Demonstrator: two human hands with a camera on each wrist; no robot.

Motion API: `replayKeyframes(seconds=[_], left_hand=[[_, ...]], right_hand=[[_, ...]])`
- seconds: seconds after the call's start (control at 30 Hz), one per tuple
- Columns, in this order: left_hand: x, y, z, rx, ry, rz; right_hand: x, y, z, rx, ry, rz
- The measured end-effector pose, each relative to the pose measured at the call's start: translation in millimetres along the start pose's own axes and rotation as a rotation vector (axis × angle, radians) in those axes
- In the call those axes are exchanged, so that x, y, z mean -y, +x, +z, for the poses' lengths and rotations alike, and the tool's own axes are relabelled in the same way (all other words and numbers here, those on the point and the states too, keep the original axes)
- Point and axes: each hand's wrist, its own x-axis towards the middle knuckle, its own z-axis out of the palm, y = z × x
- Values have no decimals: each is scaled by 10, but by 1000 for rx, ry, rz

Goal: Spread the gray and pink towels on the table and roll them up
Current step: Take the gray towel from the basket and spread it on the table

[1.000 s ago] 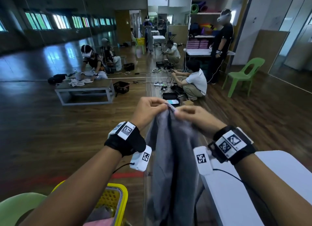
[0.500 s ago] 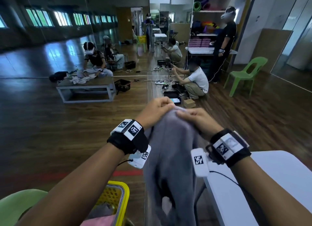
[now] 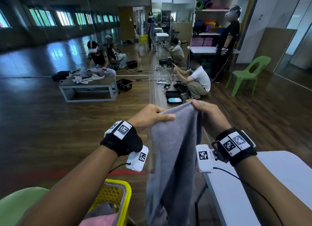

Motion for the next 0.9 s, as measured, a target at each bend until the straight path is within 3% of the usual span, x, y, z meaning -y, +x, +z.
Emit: replayKeyframes(seconds=[0.1,0.2,0.3,0.37,0.43,0.5,0.57,0.67,0.77,0.83,0.9], left_hand=[[156,2,-31,-106,-301,-46],[247,3,3,-349,-584,-109],[181,20,90,-483,-632,-97],[88,38,145,-421,-342,-9],[29,36,208,-320,-69,46],[53,46,231,-291,25,43],[102,30,255,-261,-42,27],[186,-32,353,-128,-249,15],[346,-112,372,-100,-242,28],[390,-80,297,-207,-194,51],[334,-4,231,-282,-169,76]], right_hand=[[-44,40,-5,-57,65,-12],[-145,67,40,-83,-1,-26],[-266,36,178,31,-115,36],[-253,-17,291,145,-139,114],[-201,-25,336,166,-178,91],[-149,-22,332,135,-230,14],[-108,-9,310,112,-282,-63],[57,138,189,-133,-275,-166],[262,356,25,-403,-195,-92],[225,378,86,-275,-412,-14],[59,217,274,99,-742,76]])
